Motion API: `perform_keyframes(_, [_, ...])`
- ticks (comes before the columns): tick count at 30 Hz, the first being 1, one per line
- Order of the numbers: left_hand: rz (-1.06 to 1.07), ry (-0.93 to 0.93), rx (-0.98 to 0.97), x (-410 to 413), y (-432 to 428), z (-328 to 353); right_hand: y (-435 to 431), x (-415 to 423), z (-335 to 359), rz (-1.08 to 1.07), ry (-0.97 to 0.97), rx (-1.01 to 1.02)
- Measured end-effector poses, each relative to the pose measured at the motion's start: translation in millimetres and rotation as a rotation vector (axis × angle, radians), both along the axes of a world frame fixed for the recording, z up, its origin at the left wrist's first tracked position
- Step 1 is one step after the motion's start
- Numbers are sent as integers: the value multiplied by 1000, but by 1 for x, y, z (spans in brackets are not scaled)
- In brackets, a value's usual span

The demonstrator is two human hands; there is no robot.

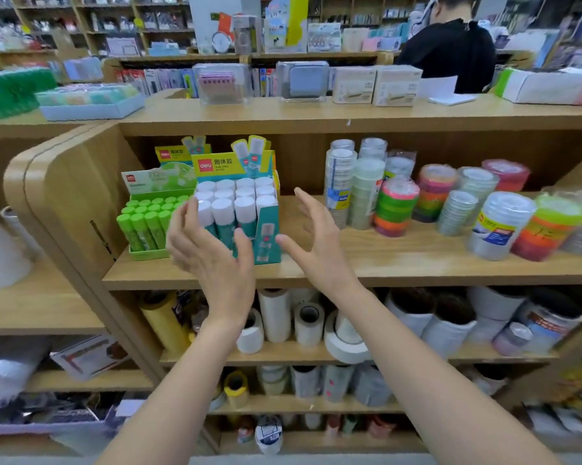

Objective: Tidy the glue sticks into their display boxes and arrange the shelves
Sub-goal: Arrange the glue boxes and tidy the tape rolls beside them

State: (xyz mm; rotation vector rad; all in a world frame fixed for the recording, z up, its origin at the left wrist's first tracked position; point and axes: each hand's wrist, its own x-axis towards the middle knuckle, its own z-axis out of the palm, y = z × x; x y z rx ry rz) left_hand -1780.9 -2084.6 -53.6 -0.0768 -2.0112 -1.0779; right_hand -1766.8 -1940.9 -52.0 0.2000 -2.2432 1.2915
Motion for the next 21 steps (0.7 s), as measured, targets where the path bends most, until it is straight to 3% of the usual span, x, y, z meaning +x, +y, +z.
perform_keyframes(3, [-203, 129, -196, 18, 37, -1, 29, 30, 4, -108, 157, 6])
perform_keyframes(6, [-391, 109, -308, 32, 81, -3, 71, 61, 9, -218, 239, 43])
perform_keyframes(13, [-664, 71, -456, 48, 190, -7, 203, 119, 1, -579, 223, 120])
perform_keyframes(17, [-635, -27, -365, 52, 254, -14, 270, 135, -6, -704, 166, 130])
perform_keyframes(21, [-434, -114, -208, 46, 285, -21, 294, 124, -7, -563, 152, 254])
